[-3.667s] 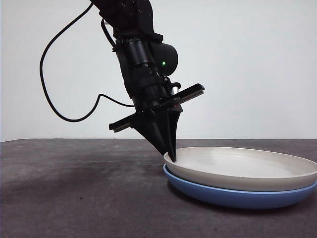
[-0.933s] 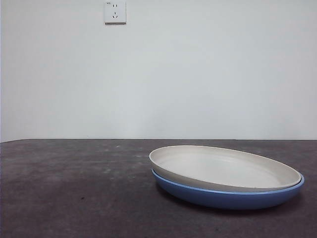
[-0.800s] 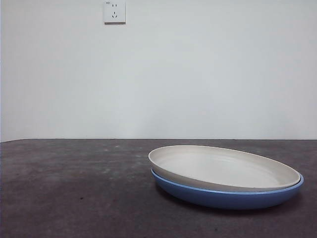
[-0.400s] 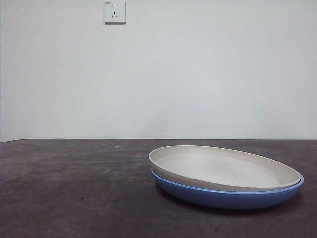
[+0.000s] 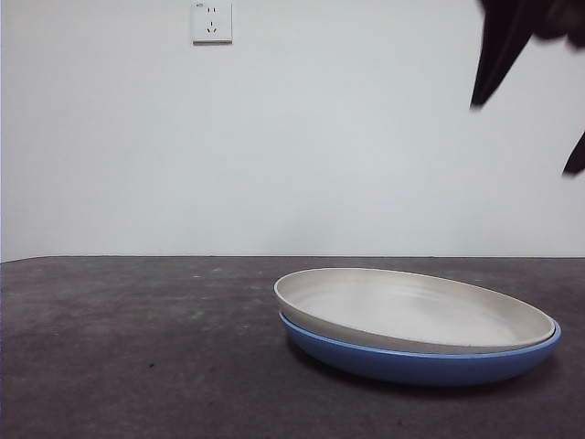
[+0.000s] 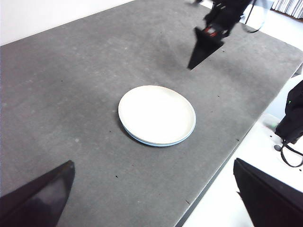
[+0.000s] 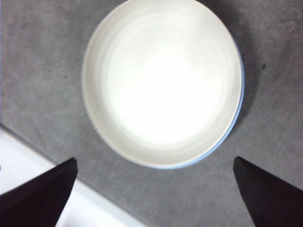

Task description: Pick up the white plate, put it on the blue plate, put it on desk

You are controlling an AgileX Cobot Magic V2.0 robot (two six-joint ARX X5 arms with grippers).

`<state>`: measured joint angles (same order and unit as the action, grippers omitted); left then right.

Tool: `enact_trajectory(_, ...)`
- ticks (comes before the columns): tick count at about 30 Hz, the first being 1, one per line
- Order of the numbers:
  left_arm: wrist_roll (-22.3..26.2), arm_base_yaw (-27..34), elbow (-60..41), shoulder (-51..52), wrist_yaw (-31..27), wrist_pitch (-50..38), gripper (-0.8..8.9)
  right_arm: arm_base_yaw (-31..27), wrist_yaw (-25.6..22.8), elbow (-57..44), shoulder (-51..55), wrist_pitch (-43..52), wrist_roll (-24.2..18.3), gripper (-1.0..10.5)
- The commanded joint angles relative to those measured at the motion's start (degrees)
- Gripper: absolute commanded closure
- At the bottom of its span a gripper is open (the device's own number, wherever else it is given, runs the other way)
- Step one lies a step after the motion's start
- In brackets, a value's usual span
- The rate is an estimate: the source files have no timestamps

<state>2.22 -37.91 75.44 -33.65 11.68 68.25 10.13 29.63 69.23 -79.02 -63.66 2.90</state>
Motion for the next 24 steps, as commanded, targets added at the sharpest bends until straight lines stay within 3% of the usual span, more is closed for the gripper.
enact_trajectory(1, -0.2, -0.3, 0.6, -0.4, -0.3, -0.7, 2.14, 0.2, 0.6, 0.8, -4.7, 1.3, -0.8, 3.9)
enact_trajectory(10, -3.1, -0.3, 0.6, -0.4, -0.3, -5.2, 2.14, -0.1, 1.0, -0.2, -13.3, 6.2, -1.5, 3.9)
enact_trajectory(24, -3.1, -0.3, 0.6, -0.4, -0.3, -6.6, 2.14, -3.3, 0.6, -1.1, -18.4, 9.9, -2.1, 3.9)
